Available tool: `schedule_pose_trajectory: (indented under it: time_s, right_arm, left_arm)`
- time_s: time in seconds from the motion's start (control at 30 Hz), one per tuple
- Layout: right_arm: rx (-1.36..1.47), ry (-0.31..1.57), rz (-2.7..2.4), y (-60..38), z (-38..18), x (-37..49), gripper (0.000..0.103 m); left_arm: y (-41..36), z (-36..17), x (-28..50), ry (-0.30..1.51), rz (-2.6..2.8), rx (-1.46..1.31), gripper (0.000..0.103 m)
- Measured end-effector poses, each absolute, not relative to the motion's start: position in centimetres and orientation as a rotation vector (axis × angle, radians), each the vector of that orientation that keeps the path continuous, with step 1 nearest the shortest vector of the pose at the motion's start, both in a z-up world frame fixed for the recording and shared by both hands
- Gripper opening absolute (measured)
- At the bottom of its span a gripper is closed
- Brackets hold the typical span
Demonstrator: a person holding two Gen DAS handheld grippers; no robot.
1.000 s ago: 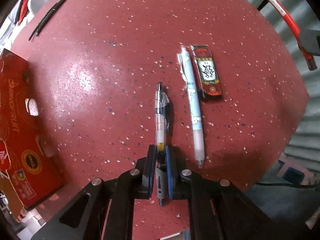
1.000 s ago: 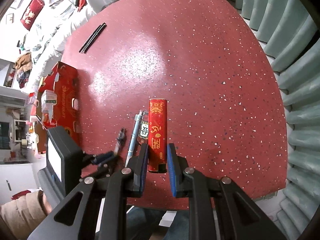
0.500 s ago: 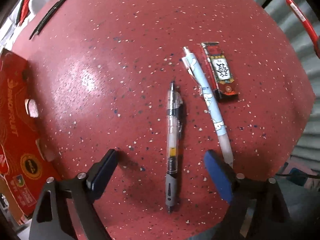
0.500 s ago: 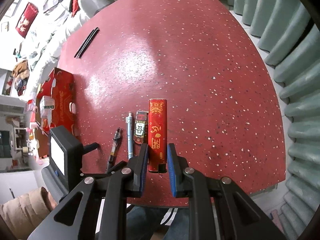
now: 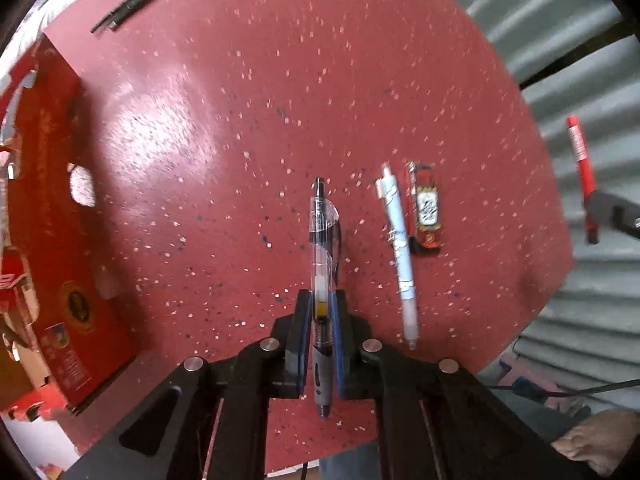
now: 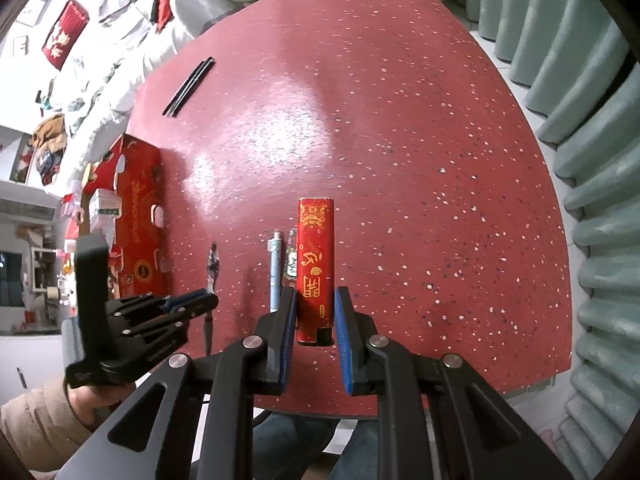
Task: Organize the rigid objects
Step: 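Grasp the clear black gel pen with left tool while right tool holds the red box, then carry the gel pen with left tool while right tool carries the red box to the tray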
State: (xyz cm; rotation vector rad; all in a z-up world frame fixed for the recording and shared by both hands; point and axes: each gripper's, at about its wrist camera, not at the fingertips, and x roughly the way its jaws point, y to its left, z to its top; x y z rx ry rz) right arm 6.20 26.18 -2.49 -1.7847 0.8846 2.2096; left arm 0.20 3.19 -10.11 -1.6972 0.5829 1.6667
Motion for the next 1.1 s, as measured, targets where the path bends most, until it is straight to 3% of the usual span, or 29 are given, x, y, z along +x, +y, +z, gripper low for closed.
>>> schedule_pose_trajectory:
  time_s: [0.2, 0.57, 1.1]
  right_arm:
    - [-1.828, 0.839, 2.238, 24.8, -2.0, 5.3, 0.02]
    - [-1.917, 0.585, 2.338, 20.5, -0.2, 2.6, 0.02]
    - [-1.997, 0.374, 2.477, 13.5, 2.0, -1.5, 0.02]
  left_arm:
    - [2.3, -7.3, 3.0, 0.559, 1.7, -1.65, 0.011]
    - [0.6, -3.8, 2.0, 0.54, 1.85, -1.605, 0.011]
    - [-5.9, -0.4, -0.3, 0.42, 2.036, -1.629, 0.011]
